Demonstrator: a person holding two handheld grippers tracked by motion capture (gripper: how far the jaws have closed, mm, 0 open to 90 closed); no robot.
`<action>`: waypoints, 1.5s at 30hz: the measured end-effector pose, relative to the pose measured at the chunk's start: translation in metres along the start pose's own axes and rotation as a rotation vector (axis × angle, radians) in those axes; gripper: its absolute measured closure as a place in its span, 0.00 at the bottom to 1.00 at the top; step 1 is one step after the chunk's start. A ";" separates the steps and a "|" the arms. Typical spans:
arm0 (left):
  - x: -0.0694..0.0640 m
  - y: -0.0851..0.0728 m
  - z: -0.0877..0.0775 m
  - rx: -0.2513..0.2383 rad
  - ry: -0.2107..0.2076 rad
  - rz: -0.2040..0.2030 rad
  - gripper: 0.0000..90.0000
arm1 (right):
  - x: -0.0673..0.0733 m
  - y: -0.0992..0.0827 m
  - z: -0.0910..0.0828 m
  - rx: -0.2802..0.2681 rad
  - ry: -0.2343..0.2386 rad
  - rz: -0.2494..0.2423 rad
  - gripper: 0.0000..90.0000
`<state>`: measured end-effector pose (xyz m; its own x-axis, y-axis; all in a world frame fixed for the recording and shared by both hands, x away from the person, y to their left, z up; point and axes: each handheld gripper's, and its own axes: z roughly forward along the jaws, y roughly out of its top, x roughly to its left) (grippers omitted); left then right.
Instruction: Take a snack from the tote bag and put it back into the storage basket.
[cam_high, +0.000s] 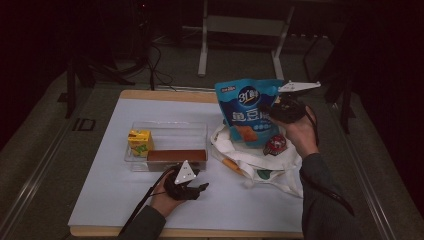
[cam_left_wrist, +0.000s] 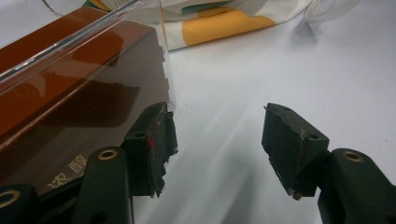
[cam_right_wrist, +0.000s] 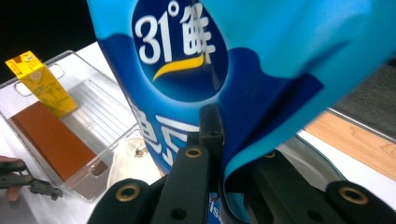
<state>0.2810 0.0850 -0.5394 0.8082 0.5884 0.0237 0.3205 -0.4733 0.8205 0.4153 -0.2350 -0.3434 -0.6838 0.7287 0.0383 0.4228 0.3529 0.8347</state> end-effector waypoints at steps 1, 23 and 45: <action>0.000 0.000 0.000 0.000 0.000 -0.001 0.46 | 0.001 0.001 -0.001 -0.002 0.000 0.001 0.99; 0.001 0.000 0.000 -0.004 -0.008 -0.013 0.46 | 0.025 0.016 -0.008 -0.020 0.053 0.012 0.99; 0.001 0.000 0.000 0.000 -0.012 -0.012 0.46 | 0.049 0.032 0.004 -0.052 0.120 0.055 0.99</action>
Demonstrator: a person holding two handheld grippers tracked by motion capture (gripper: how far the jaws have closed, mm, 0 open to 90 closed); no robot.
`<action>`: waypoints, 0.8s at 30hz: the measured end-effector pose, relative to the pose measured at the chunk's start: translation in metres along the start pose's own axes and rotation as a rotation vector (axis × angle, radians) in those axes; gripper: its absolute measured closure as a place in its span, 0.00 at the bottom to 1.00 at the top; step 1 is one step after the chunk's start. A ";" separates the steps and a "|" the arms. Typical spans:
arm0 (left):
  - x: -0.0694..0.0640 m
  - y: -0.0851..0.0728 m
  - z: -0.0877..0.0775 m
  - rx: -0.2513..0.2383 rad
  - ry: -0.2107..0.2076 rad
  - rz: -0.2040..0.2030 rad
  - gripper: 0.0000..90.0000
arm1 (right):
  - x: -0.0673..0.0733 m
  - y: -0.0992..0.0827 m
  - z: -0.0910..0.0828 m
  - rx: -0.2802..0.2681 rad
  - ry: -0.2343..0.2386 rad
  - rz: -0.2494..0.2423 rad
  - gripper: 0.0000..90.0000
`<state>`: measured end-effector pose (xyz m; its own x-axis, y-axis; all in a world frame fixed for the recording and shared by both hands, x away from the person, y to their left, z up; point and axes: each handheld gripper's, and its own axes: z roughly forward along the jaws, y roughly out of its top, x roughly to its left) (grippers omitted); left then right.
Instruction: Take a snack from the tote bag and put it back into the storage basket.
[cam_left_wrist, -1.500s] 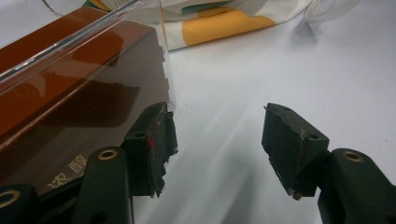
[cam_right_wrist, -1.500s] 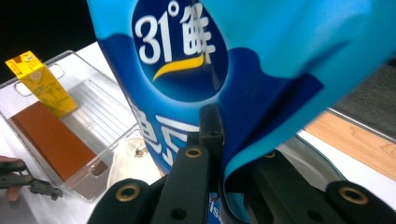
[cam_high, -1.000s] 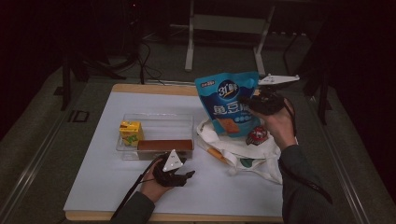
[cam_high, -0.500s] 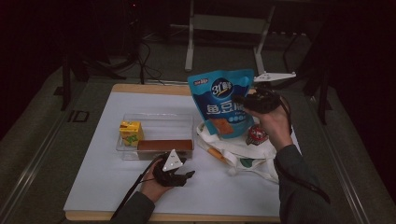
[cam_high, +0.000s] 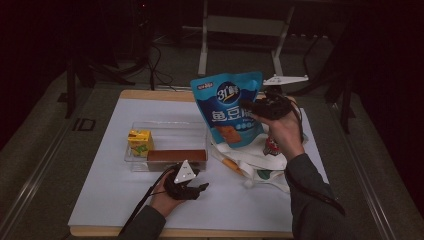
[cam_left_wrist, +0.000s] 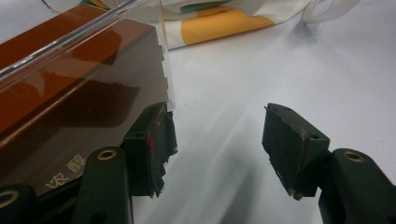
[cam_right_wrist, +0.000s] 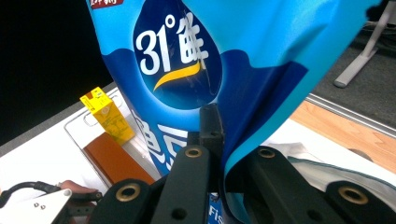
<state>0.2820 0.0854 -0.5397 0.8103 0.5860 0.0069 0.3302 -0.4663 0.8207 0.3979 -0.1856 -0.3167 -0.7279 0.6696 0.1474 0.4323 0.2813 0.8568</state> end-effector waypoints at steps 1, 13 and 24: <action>0.000 0.000 0.000 0.000 0.001 0.001 0.46 | 0.001 0.000 0.001 -0.001 0.002 -0.001 0.99; 0.000 0.000 0.000 0.001 -0.002 -0.002 0.46 | 0.014 0.008 0.015 -0.022 0.037 0.016 0.99; 0.000 0.000 0.000 0.001 -0.003 0.002 0.46 | 0.025 0.020 0.023 -0.031 0.046 0.018 0.99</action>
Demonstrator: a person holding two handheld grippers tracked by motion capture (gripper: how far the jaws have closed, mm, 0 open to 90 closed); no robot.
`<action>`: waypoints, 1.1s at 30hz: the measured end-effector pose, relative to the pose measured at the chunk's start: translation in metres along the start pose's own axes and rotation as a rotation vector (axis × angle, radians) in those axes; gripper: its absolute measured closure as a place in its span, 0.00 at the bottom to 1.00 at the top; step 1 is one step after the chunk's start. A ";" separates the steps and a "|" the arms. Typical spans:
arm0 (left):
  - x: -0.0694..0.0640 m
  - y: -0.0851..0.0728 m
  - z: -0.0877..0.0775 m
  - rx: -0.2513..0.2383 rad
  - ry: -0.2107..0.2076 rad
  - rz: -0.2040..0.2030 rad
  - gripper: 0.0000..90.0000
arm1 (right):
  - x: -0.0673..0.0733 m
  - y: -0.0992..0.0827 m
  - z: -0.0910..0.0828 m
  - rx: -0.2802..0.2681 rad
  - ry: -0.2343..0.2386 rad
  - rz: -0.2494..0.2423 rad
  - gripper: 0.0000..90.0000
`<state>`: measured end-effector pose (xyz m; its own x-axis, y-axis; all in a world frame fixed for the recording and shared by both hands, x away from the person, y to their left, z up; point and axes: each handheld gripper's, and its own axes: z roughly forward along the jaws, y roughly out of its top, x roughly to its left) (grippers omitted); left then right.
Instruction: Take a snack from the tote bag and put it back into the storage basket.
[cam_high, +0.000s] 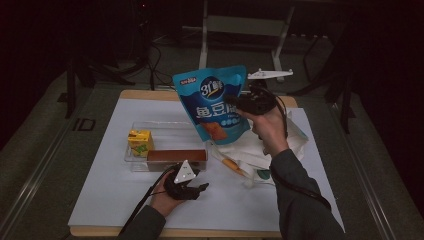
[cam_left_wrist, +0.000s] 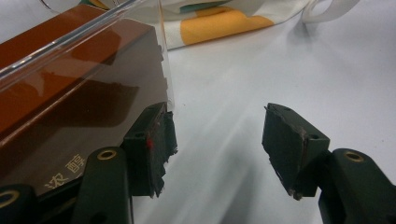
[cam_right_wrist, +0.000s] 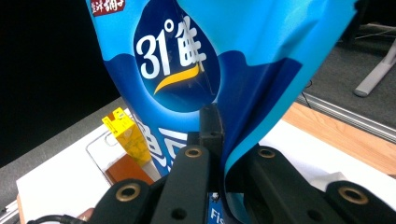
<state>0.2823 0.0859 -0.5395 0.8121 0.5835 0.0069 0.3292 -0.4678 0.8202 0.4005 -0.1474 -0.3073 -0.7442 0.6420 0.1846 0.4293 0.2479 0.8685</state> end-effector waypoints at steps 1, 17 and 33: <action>0.000 0.000 0.000 -0.002 0.000 -0.002 0.46 | 0.001 0.001 0.001 -0.002 0.003 0.000 0.99; 0.000 0.000 0.000 -0.003 -0.001 -0.002 0.46 | 0.012 0.007 0.020 -0.009 0.027 0.013 0.99; 0.000 0.000 0.000 0.000 0.001 0.001 0.46 | 0.021 0.007 0.039 -0.016 0.047 0.026 0.99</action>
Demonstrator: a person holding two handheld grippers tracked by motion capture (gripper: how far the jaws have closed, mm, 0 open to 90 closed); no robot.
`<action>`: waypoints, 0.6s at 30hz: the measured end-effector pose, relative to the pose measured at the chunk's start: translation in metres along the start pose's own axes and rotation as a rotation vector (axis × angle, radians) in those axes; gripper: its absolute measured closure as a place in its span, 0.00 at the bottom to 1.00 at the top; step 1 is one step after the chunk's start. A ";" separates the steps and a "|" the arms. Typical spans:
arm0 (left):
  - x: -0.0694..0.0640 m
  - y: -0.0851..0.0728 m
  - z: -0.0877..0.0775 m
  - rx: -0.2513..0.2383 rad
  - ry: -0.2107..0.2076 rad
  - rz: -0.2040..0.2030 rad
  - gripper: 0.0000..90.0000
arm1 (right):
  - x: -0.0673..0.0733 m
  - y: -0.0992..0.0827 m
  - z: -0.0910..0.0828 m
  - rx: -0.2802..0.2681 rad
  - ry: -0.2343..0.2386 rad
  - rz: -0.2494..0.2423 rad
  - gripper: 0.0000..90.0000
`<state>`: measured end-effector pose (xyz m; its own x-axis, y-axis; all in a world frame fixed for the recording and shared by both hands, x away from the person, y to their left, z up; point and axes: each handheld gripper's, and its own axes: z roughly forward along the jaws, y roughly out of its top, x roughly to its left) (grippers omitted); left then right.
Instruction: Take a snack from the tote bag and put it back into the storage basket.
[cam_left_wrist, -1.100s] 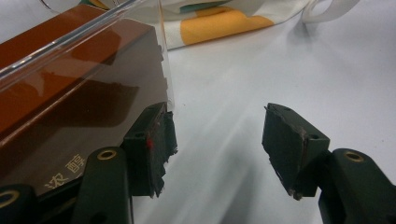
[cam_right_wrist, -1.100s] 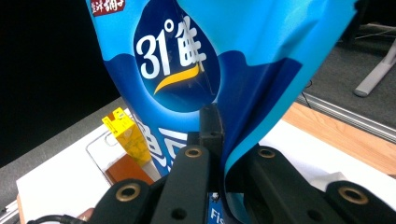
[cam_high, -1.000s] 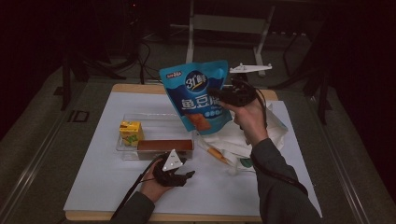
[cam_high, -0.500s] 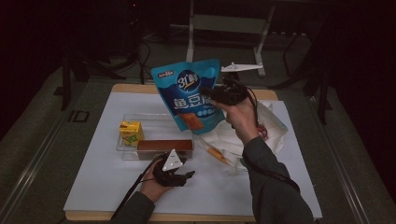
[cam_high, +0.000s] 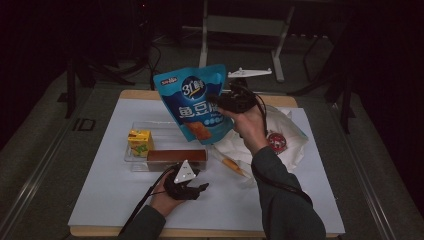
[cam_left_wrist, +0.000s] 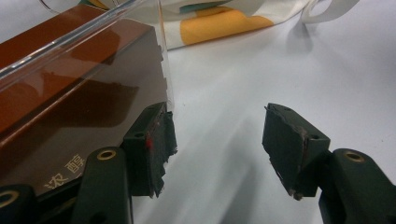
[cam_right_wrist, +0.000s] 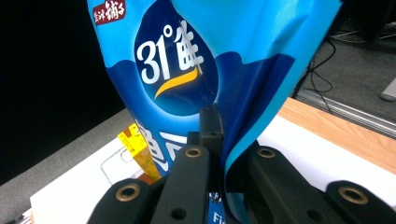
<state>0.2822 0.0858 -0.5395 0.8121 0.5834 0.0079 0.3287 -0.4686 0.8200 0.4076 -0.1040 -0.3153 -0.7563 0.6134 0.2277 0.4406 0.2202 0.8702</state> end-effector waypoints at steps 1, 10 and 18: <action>0.000 0.000 0.000 0.000 0.000 0.000 0.46 | 0.001 0.000 0.002 -0.004 0.005 0.003 0.99; 0.000 0.000 0.000 0.000 0.000 0.000 0.46 | 0.009 0.003 0.018 -0.002 0.020 0.016 0.99; 0.000 0.000 0.000 -0.001 0.000 0.001 0.46 | 0.012 0.004 0.031 -0.004 0.028 0.020 0.99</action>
<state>0.2821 0.0858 -0.5395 0.8125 0.5829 0.0090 0.3273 -0.4690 0.8203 0.4154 -0.0726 -0.3224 -0.7607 0.5961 0.2569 0.4536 0.2051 0.8673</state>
